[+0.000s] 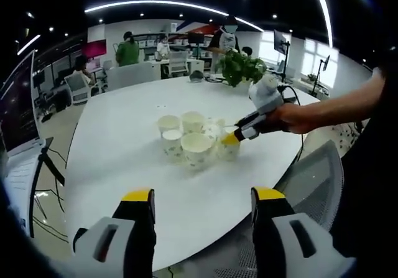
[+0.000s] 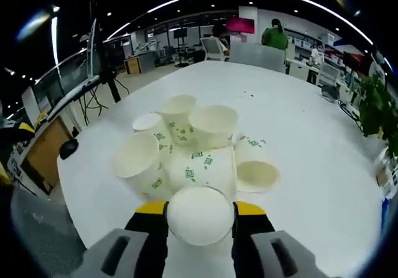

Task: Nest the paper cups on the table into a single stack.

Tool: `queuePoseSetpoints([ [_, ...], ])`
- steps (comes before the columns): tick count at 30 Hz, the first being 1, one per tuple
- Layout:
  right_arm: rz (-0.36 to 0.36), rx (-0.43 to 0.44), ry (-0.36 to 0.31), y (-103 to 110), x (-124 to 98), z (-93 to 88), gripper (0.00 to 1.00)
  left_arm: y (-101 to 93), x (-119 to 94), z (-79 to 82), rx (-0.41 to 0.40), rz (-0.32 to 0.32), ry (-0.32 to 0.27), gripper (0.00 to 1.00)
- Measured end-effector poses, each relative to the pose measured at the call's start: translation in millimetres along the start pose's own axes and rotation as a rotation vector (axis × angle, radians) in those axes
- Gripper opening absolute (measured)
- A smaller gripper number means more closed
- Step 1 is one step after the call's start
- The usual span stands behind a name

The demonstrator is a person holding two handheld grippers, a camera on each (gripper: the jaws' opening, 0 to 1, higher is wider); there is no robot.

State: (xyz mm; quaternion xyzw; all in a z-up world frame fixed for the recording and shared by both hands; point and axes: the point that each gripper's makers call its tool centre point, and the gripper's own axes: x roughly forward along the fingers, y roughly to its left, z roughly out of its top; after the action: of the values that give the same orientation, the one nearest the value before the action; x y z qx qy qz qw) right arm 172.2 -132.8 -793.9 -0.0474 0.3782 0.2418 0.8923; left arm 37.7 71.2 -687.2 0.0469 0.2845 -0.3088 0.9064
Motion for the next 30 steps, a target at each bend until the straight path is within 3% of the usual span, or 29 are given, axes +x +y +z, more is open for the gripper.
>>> queuePoseSetpoints([
  [10, 0.038, 0.050, -0.069, -1, -23, 11.6, 0.38, -11.1, 21, -6.4, -0.029, -0.055, 0.001, 0.61],
  [19, 0.172, -0.027, -0.157, 29, -48, 29.6, 0.38, -24.9, 38, 4.2, -0.063, -0.117, -0.017, 0.61],
  [30, 0.323, -0.023, -0.238, 74, -66, 56.5, 0.38, -24.7, 52, 9.6, -0.060, -0.127, -0.020, 0.60],
])
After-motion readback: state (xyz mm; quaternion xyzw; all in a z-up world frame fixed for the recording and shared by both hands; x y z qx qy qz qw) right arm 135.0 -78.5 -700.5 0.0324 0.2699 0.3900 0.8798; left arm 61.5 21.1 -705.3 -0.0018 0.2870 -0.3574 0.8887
